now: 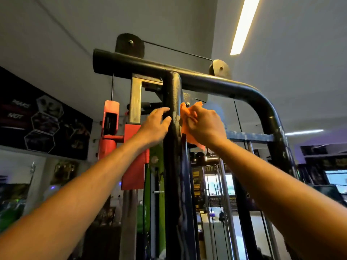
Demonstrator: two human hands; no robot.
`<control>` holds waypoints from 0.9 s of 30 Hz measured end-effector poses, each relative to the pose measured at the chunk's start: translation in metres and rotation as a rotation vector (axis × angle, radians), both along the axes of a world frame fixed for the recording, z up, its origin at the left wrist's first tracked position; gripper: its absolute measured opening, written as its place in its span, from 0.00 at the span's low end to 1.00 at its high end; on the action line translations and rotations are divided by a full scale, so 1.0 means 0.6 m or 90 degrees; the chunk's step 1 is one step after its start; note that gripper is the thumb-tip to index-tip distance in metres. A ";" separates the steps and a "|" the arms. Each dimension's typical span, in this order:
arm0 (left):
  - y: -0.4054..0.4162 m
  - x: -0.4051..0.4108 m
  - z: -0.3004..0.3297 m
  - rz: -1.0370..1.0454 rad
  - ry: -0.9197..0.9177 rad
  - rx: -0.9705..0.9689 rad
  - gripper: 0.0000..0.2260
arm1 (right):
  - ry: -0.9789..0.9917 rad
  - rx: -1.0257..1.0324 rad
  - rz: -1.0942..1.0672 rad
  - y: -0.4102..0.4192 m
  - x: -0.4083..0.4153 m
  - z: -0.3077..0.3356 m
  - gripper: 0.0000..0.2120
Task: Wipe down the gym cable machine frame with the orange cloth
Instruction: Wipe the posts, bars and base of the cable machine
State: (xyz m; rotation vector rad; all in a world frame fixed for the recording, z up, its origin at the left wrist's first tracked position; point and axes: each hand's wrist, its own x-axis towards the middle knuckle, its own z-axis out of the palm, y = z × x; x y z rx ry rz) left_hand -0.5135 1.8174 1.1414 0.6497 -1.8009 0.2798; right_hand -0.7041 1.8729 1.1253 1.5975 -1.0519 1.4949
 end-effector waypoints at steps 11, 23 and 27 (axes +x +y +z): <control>-0.069 -0.012 0.097 -0.095 0.090 0.075 0.17 | 0.018 -0.045 -0.127 -0.191 0.075 -0.030 0.34; -0.088 -0.021 0.124 -0.085 0.146 0.079 0.14 | 0.002 -0.012 -0.017 -0.201 0.023 0.023 0.33; -0.075 -0.026 0.127 -0.104 0.172 0.106 0.15 | 0.027 -0.041 0.001 -0.213 0.024 0.033 0.36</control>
